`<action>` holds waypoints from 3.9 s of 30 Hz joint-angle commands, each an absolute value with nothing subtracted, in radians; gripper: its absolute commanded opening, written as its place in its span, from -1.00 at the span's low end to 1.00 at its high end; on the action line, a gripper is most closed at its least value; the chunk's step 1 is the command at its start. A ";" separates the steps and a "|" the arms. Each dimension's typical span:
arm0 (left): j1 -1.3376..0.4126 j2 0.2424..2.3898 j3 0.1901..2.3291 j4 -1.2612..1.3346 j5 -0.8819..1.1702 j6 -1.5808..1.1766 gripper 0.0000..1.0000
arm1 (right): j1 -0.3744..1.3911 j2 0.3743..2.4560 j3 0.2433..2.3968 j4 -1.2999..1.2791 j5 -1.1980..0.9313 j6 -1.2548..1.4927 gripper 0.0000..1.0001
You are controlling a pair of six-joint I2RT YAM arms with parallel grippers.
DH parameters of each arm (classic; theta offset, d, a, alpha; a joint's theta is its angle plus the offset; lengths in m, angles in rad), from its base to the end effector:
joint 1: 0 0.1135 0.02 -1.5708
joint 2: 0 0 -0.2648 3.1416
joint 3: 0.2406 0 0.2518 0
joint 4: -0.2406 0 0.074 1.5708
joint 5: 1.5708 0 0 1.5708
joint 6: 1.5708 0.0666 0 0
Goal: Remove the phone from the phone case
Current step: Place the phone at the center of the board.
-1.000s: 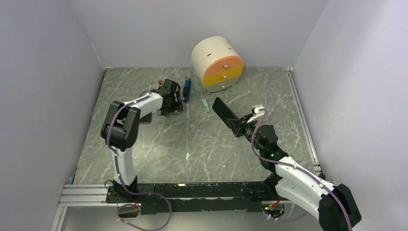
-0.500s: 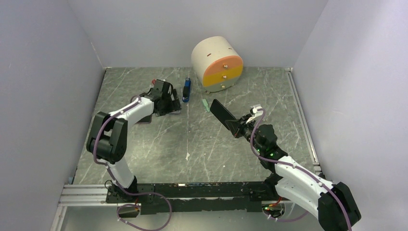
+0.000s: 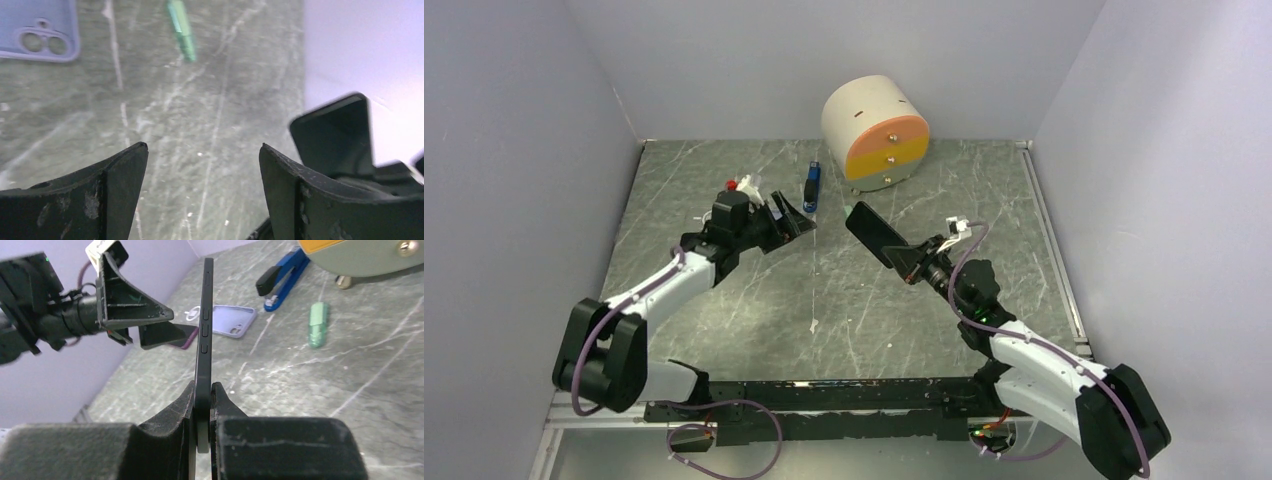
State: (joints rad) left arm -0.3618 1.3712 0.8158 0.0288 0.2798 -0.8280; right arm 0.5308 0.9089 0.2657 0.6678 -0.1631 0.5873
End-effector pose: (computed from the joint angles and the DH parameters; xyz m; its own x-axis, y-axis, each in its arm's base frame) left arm 0.2986 -0.1327 0.2257 -0.7330 -0.4795 -0.4825 0.0349 0.6818 -0.7307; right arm 0.1917 0.1250 0.2272 -0.3367 0.4364 -0.8344 -0.5441 0.6331 0.5506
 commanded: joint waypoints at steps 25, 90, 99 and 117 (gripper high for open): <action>-0.518 1.267 0.511 1.014 0.360 -1.186 0.27 | 0.632 1.140 0.315 1.338 -0.267 1.042 -1.00; -0.239 1.221 0.356 0.459 -0.048 -1.536 -0.95 | 0.612 0.581 0.199 0.555 0.427 0.292 0.98; -0.224 1.334 0.361 0.516 -0.076 -1.585 -0.91 | 0.612 0.593 0.193 0.566 0.431 0.290 0.98; -0.222 1.431 0.377 0.559 -0.167 -1.598 -0.57 | 0.611 0.610 0.194 0.569 0.423 0.288 0.98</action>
State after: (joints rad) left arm -0.2276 1.4124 0.3428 0.4782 -0.1287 -1.5883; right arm 0.6117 0.6071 0.1947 0.5240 0.4149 0.3050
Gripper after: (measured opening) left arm 0.226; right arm 0.989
